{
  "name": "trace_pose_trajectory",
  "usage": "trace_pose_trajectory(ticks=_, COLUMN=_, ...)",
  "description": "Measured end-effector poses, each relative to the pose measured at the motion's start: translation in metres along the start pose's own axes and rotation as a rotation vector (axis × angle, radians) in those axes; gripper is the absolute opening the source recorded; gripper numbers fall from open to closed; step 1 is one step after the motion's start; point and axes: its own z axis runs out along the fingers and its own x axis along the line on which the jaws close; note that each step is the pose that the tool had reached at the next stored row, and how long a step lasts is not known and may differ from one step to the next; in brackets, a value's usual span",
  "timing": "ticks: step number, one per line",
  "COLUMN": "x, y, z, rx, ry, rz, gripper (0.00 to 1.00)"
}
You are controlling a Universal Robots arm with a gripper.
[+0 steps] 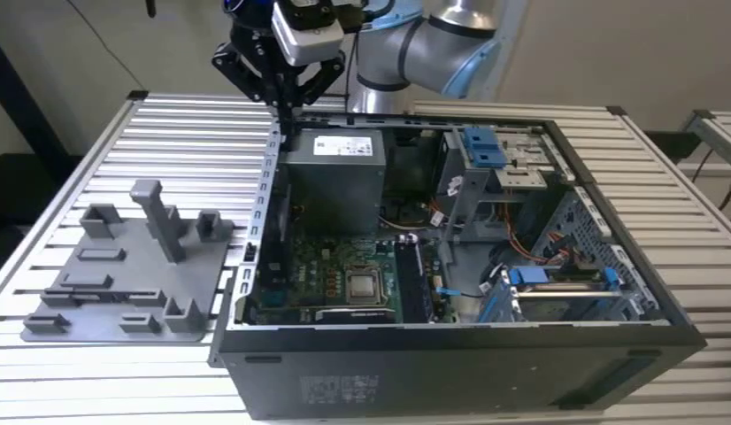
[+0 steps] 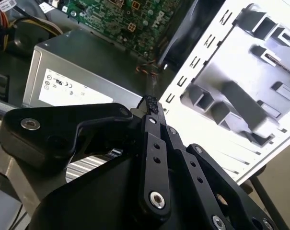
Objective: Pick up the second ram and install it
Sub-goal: 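Reach for the second ram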
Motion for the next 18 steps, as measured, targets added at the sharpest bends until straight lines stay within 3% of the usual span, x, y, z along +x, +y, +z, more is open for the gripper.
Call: trace_pose_trajectory(ticks=18, x=0.0257, y=-0.0018, z=-0.0004, rx=0.0, ry=0.0, rz=0.0, gripper=0.11)
